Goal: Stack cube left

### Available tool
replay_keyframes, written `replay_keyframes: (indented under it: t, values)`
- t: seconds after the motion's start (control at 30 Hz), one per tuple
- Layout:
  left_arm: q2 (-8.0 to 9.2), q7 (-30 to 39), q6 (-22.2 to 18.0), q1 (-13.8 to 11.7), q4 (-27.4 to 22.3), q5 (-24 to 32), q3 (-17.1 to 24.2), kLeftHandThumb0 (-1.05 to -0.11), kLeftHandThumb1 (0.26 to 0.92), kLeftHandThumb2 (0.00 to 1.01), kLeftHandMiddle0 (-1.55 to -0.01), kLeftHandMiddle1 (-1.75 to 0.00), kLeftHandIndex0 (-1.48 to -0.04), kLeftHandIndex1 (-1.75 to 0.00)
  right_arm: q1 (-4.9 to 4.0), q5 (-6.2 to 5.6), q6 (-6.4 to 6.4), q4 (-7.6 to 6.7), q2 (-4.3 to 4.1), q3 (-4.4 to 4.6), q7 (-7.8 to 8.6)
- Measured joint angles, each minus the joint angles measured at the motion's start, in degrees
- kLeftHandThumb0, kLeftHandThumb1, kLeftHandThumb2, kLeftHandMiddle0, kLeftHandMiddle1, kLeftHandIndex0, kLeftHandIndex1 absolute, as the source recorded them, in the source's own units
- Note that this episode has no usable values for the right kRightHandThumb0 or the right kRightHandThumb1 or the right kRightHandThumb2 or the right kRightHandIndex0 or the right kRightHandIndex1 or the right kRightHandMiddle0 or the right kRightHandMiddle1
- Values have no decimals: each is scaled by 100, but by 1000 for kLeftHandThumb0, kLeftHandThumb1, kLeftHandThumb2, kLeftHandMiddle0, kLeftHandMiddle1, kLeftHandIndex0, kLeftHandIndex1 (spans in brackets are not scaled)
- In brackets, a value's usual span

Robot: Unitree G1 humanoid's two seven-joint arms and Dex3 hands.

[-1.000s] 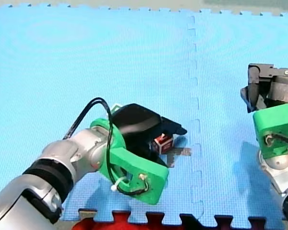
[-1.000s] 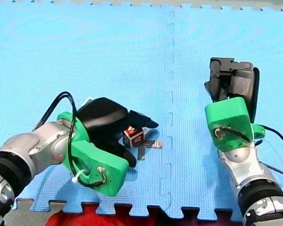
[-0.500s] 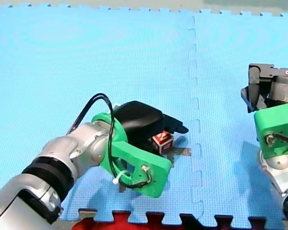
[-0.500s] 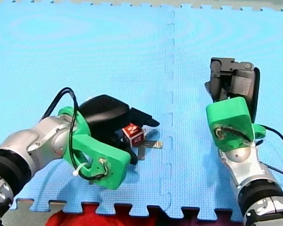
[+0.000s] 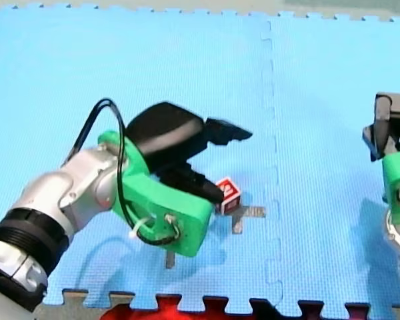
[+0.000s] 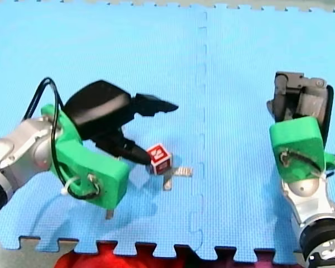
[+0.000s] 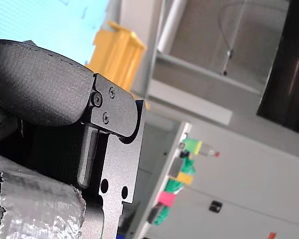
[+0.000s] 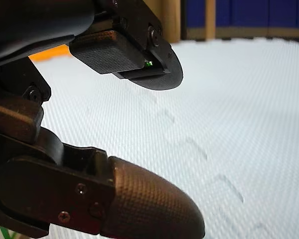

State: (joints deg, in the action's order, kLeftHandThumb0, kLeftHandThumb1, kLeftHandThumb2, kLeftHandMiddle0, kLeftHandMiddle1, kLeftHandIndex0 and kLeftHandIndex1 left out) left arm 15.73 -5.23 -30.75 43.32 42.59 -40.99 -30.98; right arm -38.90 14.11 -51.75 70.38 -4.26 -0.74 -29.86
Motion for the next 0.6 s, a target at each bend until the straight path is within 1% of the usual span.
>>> replay_keyframes:
  t: [0.13, 0.2, 0.23, 0.4, 0.6]
  values:
    - [78, 71, 126, -102, -506, 9, 128, -1048, 921, 238, -923, -1746, -473, 0, -9, 0, 56, 11, 0, -4, -26]
    - [123, 40, 161, -190, -770, 55, 249, -1048, 921, 240, -916, -1746, -471, 0, -33, 3, 121, 28, 0, -9, -75]
    - [153, -20, 165, -251, -892, 85, 324, -1048, 921, 241, -910, -1746, -470, 0, -51, 9, 151, 38, -3, -13, -131]
    - [224, -101, 146, -392, -1010, 111, 441, -1048, 921, 244, -879, -1746, -466, 0, -69, 78, 186, 38, -7, 3, -245]
    - [330, -170, -17, -501, -1024, 234, 614, -1048, 921, 249, -864, -1746, -464, 0, -69, 115, 194, 35, -7, 19, -340]
